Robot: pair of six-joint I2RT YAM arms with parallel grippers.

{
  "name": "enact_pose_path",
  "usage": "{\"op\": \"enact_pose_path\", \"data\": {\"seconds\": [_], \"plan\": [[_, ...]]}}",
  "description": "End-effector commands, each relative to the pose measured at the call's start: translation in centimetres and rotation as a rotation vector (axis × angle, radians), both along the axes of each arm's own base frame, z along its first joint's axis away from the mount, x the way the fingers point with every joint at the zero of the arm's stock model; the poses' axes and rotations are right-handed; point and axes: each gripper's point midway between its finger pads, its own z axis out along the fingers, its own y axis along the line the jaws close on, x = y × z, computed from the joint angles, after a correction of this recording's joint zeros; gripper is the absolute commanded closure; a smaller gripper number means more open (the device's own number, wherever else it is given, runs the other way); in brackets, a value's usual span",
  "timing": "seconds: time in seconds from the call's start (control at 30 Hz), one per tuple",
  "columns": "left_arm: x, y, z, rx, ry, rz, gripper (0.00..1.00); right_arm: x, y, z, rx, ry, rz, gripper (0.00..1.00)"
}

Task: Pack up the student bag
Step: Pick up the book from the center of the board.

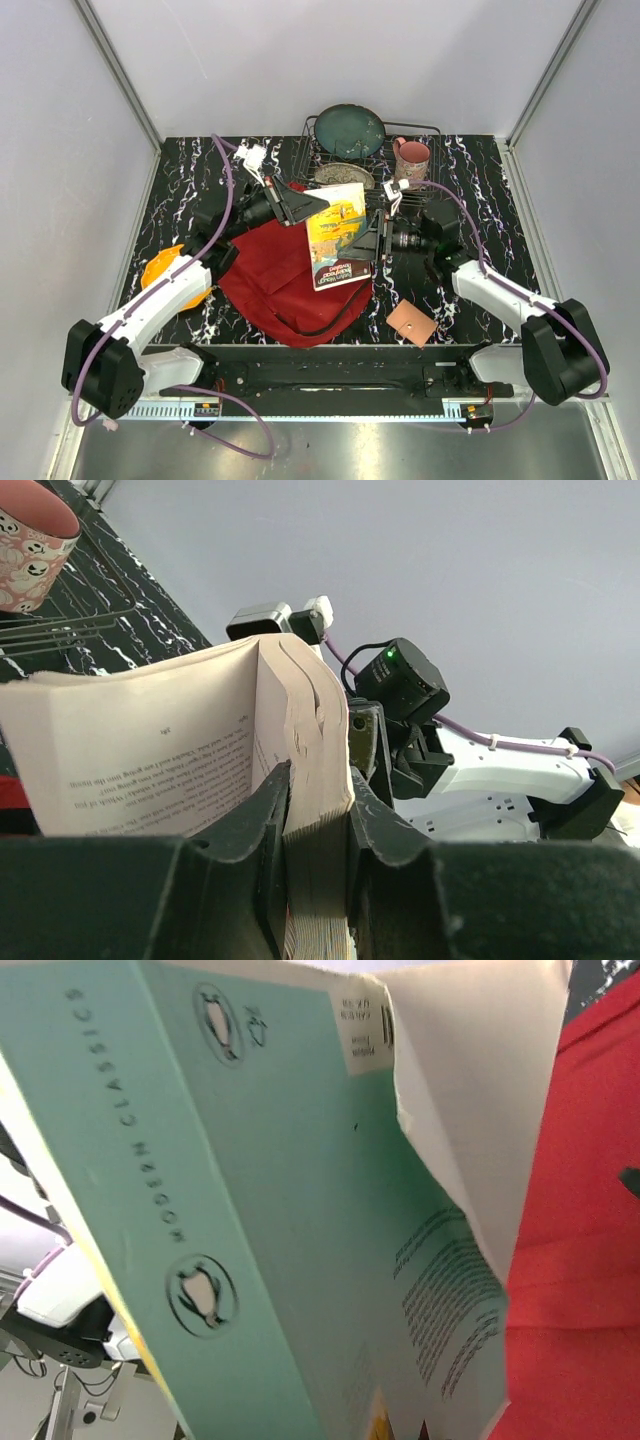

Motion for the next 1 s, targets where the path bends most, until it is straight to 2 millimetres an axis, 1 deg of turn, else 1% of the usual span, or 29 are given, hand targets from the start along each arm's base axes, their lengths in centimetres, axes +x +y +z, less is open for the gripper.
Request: {"op": "enact_pose_path", "data": {"seconds": [0.0, 0.03, 0.07, 0.13, 0.17, 0.2, 0.27, 0.3, 0.33, 0.37, 0.4, 0.43, 0.47, 0.5, 0.57, 0.63, 0.7, 0.77, 0.8, 0.87, 0.9, 0.97], "plan": [[-0.6, 0.4, 5.9, -0.116, -0.164, -0.003, 1.00, -1.1, 0.3, 3.1, 0.073, -0.119, 0.051, 0.08], [-0.4, 0.5, 5.8, -0.106, -0.168, 0.009, 1.00, -1.2, 0.2, 3.3, 0.076, -0.125, 0.048, 0.14], [-0.2, 0.5, 5.6, -0.098, -0.164, 0.022, 1.00, -1.2, 0.1, 3.4, 0.077, -0.125, 0.042, 0.28], [0.3, 0.6, 4.8, -0.070, -0.144, 0.045, 1.00, -1.1, 0.0, 3.4, 0.078, -0.128, 0.016, 0.45], [0.5, 0.7, 4.6, -0.062, -0.139, 0.058, 1.00, -1.1, -0.1, 3.4, 0.076, -0.125, 0.008, 0.63], [0.7, 0.7, 4.0, -0.045, -0.117, 0.068, 1.00, -1.0, -0.1, 3.3, 0.074, -0.123, -0.005, 0.72], [1.1, 1.0, 3.6, -0.021, -0.111, 0.097, 0.89, -1.0, -0.2, 3.6, 0.074, -0.126, -0.019, 0.89], [1.0, 1.1, 3.4, -0.006, -0.100, 0.102, 0.62, -0.7, -0.3, 3.5, 0.072, -0.121, -0.036, 1.00], [1.1, 1.2, 3.1, 0.009, -0.105, 0.111, 0.42, -0.7, -0.3, 3.6, 0.074, -0.125, -0.045, 1.00], [1.4, 1.4, 3.0, 0.021, -0.103, 0.135, 0.26, -0.6, -0.3, 3.7, 0.072, -0.122, -0.053, 1.00], [1.5, 1.7, 2.3, 0.049, -0.077, 0.151, 0.08, -0.3, -0.4, 3.7, 0.072, -0.121, -0.073, 1.00], [1.7, 2.0, 2.1, 0.069, -0.087, 0.173, 0.03, -0.4, -0.5, 3.9, 0.075, -0.130, -0.079, 1.00], [2.2, 2.5, 1.9, 0.083, -0.079, 0.222, 0.01, -0.4, -0.6, 3.9, 0.077, -0.131, -0.087, 1.00], [2.0, 3.1, 1.7, 0.100, -0.070, 0.247, 0.01, -0.3, -0.6, 4.1, 0.080, -0.135, -0.099, 1.00], [2.3, 4.0, 1.4, 0.116, -0.076, 0.305, 0.01, -0.5, -0.7, 4.6, 0.097, -0.146, -0.101, 1.00], [2.2, 4.1, 0.9, 0.121, -0.064, 0.312, 0.01, -0.7, -0.7, 5.0, 0.112, -0.151, -0.094, 1.00], [2.3, 3.9, 0.5, 0.119, -0.049, 0.297, 0.01, -1.0, -0.7, 5.7, 0.140, -0.159, -0.082, 1.00], [2.5, 3.3, -0.5, 0.127, -0.022, 0.270, 0.01, -1.2, -0.8, 6.5, 0.169, -0.167, -0.077, 1.00], [2.5, 3.1, -0.4, 0.113, -0.016, 0.260, 0.01, -1.4, -0.7, 6.7, 0.176, -0.167, -0.067, 1.00], [2.6, 2.7, -1.3, 0.107, 0.004, 0.243, 0.01, -1.7, -0.7, 7.2, 0.202, -0.170, -0.047, 1.00], [2.7, 2.5, -0.9, 0.081, 0.002, 0.237, 0.01, -1.8, -0.7, 7.4, 0.212, -0.173, -0.036, 1.00], [2.8, 2.1, -1.5, 0.074, 0.015, 0.222, 0.01, -2.2, -0.7, 8.1, 0.246, -0.178, -0.022, 1.00]]}}
